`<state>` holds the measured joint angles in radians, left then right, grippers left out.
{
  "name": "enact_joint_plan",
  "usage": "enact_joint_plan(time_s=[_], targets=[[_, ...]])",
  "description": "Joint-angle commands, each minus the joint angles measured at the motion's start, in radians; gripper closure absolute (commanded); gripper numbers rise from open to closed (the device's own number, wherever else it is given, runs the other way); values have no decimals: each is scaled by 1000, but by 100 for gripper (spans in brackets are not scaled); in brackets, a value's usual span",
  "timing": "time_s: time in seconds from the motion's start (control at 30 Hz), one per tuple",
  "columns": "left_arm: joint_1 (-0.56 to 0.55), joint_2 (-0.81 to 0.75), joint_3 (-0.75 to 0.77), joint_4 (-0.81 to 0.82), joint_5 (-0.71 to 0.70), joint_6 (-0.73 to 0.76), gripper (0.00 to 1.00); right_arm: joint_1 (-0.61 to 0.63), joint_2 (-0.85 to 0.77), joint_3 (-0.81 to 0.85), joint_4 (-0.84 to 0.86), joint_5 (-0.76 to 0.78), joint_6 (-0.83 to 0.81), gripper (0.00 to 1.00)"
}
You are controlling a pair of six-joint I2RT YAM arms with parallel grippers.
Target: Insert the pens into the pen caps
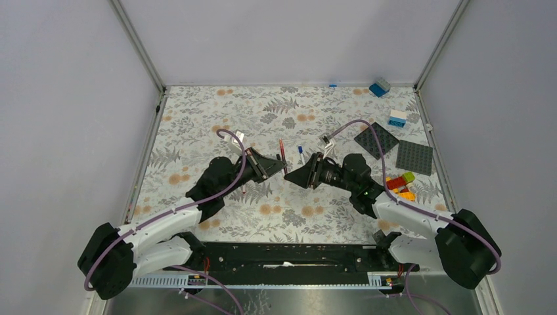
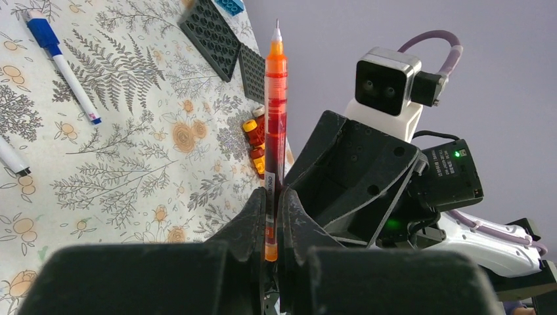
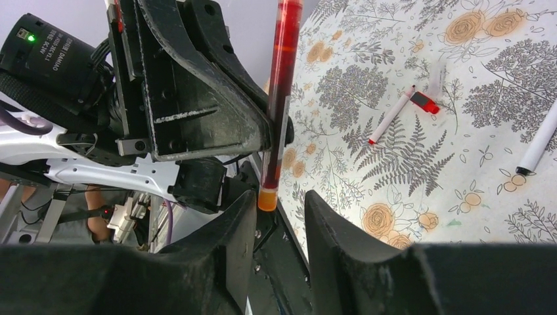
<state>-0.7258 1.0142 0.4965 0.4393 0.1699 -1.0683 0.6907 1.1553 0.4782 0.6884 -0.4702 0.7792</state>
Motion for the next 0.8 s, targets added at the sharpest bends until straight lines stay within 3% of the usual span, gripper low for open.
enact_joint_plan(time_s=[0.0, 0.17, 0.4, 0.5, 0.67, 0.77], targets=[[-3, 13, -9, 94, 29, 0, 100, -5, 15, 62, 59, -28, 6, 62], [-3, 22, -16, 114, 35, -3, 100, -4, 31, 75, 57, -33, 9, 66], [-2, 24, -24, 131, 39, -2, 100, -4, 46, 87, 24, -20, 5, 98], [-2, 21, -28, 131, 40, 2, 99, -4, 43, 87, 16, -26, -5, 100], [-2, -4, -10, 52, 2, 33, 50, -3, 36, 112, -50, -75, -60, 100], [2, -20, 9, 12, -19, 58, 43, -4, 36, 125, -82, -113, -88, 100]])
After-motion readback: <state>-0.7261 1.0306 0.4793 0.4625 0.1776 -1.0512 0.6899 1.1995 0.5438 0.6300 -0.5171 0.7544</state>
